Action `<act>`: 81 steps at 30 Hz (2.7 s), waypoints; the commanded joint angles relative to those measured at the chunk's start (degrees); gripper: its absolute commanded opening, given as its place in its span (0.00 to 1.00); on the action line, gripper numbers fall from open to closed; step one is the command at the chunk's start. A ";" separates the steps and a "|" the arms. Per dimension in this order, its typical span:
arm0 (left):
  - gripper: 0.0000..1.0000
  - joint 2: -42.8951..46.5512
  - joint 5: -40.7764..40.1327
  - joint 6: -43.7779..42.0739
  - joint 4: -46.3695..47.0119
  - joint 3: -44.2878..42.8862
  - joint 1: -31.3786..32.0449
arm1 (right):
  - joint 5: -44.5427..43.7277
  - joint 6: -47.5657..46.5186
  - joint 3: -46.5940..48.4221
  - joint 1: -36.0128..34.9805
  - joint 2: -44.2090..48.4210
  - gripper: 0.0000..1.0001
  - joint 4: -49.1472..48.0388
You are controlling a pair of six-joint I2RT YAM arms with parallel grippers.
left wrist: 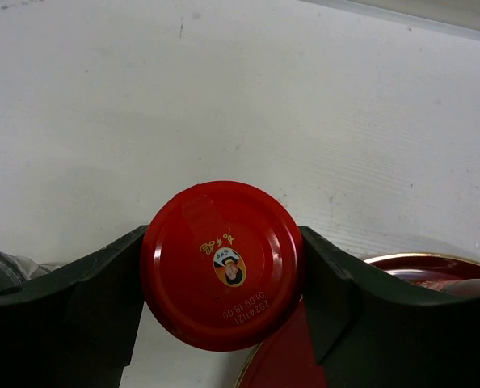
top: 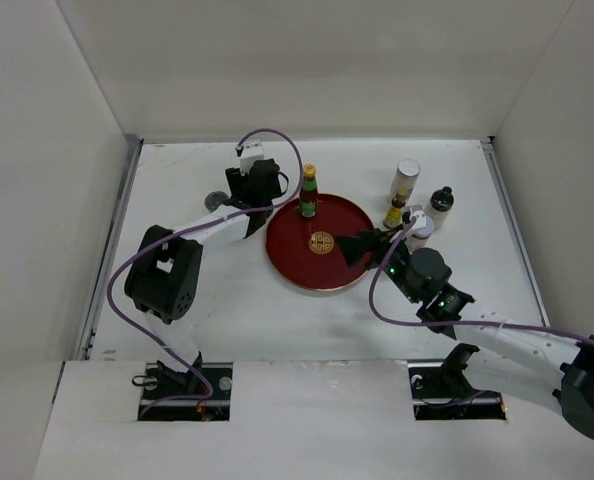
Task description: Organize the condiment bottles
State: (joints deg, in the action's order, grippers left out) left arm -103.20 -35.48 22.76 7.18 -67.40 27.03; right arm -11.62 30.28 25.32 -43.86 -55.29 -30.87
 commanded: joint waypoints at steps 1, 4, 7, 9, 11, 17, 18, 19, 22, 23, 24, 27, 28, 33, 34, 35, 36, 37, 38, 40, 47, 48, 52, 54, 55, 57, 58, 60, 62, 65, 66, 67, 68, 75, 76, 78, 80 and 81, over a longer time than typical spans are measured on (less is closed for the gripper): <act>0.49 1.07 0.59 0.00 1.78 -0.99 -0.18 | -0.25 0.39 0.61 0.40 0.70 0.77 -2.70; 0.35 2.73 -0.46 0.26 3.27 0.95 0.00 | -0.77 0.13 0.34 0.22 1.06 0.78 -2.96; 0.32 7.29 -0.90 -0.35 4.33 2.09 0.70 | -0.25 0.48 0.60 0.48 0.45 0.77 -2.70; 0.31 10.28 -1.16 -1.14 5.38 2.70 1.31 | -0.25 0.13 0.78 0.40 0.44 0.78 -2.70; 0.31 13.18 -1.95 -1.84 6.26 3.32 2.10 | -0.60 0.04 0.70 0.40 0.18 0.78 -3.05; 0.31 18.56 -3.71 -2.55 6.71 6.31 6.23 | -0.69 0.21 0.34 0.31 0.97 0.78 -3.05; 0.31 18.91 -3.71 -2.46 6.71 6.83 7.20 | -0.51 0.48 0.34 0.39 0.88 0.78 -2.97; 0.31 19.17 -3.71 -2.29 6.97 7.54 8.16 | -0.34 0.57 0.43 0.48 0.80 0.78 -2.70; 0.31 18.56 -3.28 -1.58 7.76 7.98 10.10 | -0.86 0.13 0.43 0.31 1.06 0.78 -2.79; 0.31 18.04 -2.93 -1.41 7.94 7.55 10.37 | -0.86 0.21 0.34 0.31 1.06 0.79 -3.05; 0.31 17.34 -2.66 -1.32 8.02 7.02 10.89 | -0.78 0.48 0.26 0.48 0.97 0.79 -3.05; 0.31 14.79 -1.78 -1.14 8.90 5.44 12.21 | -0.78 0.30 0.43 0.40 0.88 0.79 -2.70; 0.31 13.82 -1.43 -1.06 9.43 4.91 12.56 | -0.86 0.22 0.34 0.40 0.97 0.79 -2.88; 0.32 9.69 -0.55 -1.06 9.87 3.06 13.71 | -0.86 0.22 0.43 0.48 0.88 0.79 -2.70; 0.33 8.90 -0.55 -0.97 9.96 2.97 13.80 | -0.86 0.22 0.34 0.40 1.14 0.79 -2.70; 0.34 8.11 -0.55 -0.97 9.78 2.89 13.88 | -0.86 0.30 0.34 0.48 1.23 0.79 -2.70; 0.36 7.58 -0.55 -0.88 9.87 2.97 14.06 | -0.86 0.39 0.26 0.66 1.23 0.79 -2.70; 0.39 7.14 -0.81 -0.71 9.96 3.32 14.24 | -0.86 0.39 0.25 0.66 1.23 0.79 -2.70; 0.43 6.87 -1.08 -0.44 10.13 3.67 14.41 | -0.86 0.39 0.25 0.66 1.41 0.79 -2.70; 0.55 7.04 -1.17 0.35 10.66 4.64 14.41 | -0.86 0.22 0.25 0.57 1.67 0.79 -2.70; 0.85 17.75 -5.29 0.26 10.49 11.40 13.45 | -0.86 0.22 0.26 0.57 1.50 0.79 -2.70; 0.87 19.77 -5.99 0.26 10.23 12.80 12.92 | -0.86 0.39 0.17 0.75 1.50 0.79 -2.70; 0.90 25.58 -9.68 0.79 6.46 17.29 9.68 | -0.86 0.39 0.17 0.66 1.67 0.79 -2.61; 0.91 26.29 -10.83 2.71 1.46 17.04 7.13 | -0.78 0.57 0.08 0.83 1.50 0.80 -2.79; 0.91 26.64 -11.01 3.86 -1.18 16.60 5.99 | -0.78 0.57 0.17 0.84 1.24 0.80 -2.70; 0.91 26.91 -11.88 4.39 -3.57 16.33 3.35 | -0.51 0.57 0.43 0.75 0.88 0.83 -2.61; 0.91 26.65 -12.32 4.48 -3.75 16.33 2.12 | -0.42 0.31 0.52 0.75 0.88 0.86 -2.61; 0.91 24.81 -12.68 4.48 -4.36 15.63 0.10 | -0.51 0.22 0.52 0.66 0.62 0.91 -2.70; 0.92 23.14 -12.33 4.74 -5.68 14.58 -1.05 | -0.25 0.57 0.52 0.75 0.36 0.94 -2.61; 0.93 20.59 -11.80 4.83 -4.90 13.87 -2.37 | -0.25 0.30 0.52 0.66 0.79 0.97 -2.61; 0.93 19.45 -11.63 4.83 -4.98 13.17 -2.98 | -0.25 0.30 0.52 0.66 0.79 0.98 -2.61; 0.93 18.31 -11.36 4.83 -4.98 12.56 -3.77 | -0.25 0.56 0.52 0.66 0.71 0.98 -2.70; 0.93 17.34 -10.75 5.01 -4.81 12.20 -4.39 | -0.16 0.57 0.52 0.66 0.53 0.98 -2.61; 0.90 13.29 -6.44 5.19 0.20 10.97 -7.64 | 0.01 0.48 0.78 0.66 0.01 0.98 -2.53; 0.88 12.68 -6.00 5.10 0.90 10.71 -7.91 | 0.19 0.39 0.87 0.66 -0.08 0.98 -2.53; 0.81 11.62 -5.47 4.92 2.48 10.27 -8.09 | 0.19 0.22 0.96 0.57 0.00 0.98 -2.53; 0.66 10.74 -5.38 4.66 3.19 9.83 -8.18 | 0.19 0.22 0.87 0.57 -0.26 0.98 -2.88; 0.58 10.74 -5.38 4.57 3.37 9.74 -8.00 | 0.19 0.39 0.87 0.57 -0.35 0.98 -2.62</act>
State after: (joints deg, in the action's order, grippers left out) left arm -92.33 -41.82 27.46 6.52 -55.05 19.03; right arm -11.62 30.39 25.32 -43.46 -55.29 -30.85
